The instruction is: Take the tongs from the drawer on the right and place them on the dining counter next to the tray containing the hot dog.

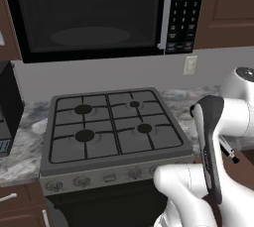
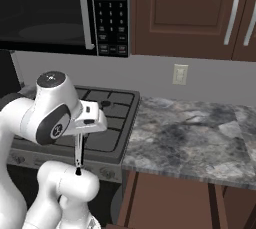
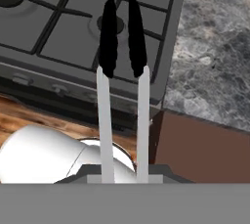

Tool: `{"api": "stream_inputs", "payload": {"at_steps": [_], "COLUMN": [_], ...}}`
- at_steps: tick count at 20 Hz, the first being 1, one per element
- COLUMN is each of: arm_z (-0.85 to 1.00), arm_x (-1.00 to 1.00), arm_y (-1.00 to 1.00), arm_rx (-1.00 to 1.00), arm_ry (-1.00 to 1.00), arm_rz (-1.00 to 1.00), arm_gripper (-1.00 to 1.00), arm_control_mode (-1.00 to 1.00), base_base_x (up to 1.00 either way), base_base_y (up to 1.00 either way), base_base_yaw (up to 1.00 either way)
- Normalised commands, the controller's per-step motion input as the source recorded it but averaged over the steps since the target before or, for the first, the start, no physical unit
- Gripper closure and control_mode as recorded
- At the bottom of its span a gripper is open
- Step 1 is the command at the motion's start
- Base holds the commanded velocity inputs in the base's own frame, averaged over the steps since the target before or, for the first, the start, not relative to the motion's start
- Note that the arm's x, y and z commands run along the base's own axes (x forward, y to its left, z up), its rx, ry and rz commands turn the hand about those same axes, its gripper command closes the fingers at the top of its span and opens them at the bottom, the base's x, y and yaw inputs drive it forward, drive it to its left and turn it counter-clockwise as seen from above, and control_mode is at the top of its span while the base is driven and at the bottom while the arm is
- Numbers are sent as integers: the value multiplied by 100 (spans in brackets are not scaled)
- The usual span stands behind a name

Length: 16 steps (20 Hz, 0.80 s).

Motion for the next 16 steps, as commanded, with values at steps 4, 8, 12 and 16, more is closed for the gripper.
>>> {"api": "stream_inputs", "payload": {"at_steps": [4, 8, 12, 16], "arm_z": [3, 0, 0, 0], "arm_x": [0, 0, 0, 0], "arm_y": [3, 0, 0, 0], "arm_rx": [6, 0, 0, 0], "arm_ry": [-3, 0, 0, 0], "arm_rz": [0, 0, 0, 0], "arm_gripper": [100, 100, 100, 100], "arm_control_mode": [-100, -100, -100, 100], "base_base_x": [0, 0, 0, -9], "base_base_y": [0, 0, 0, 0], "base_base_yaw": [0, 0, 0, 0]}}
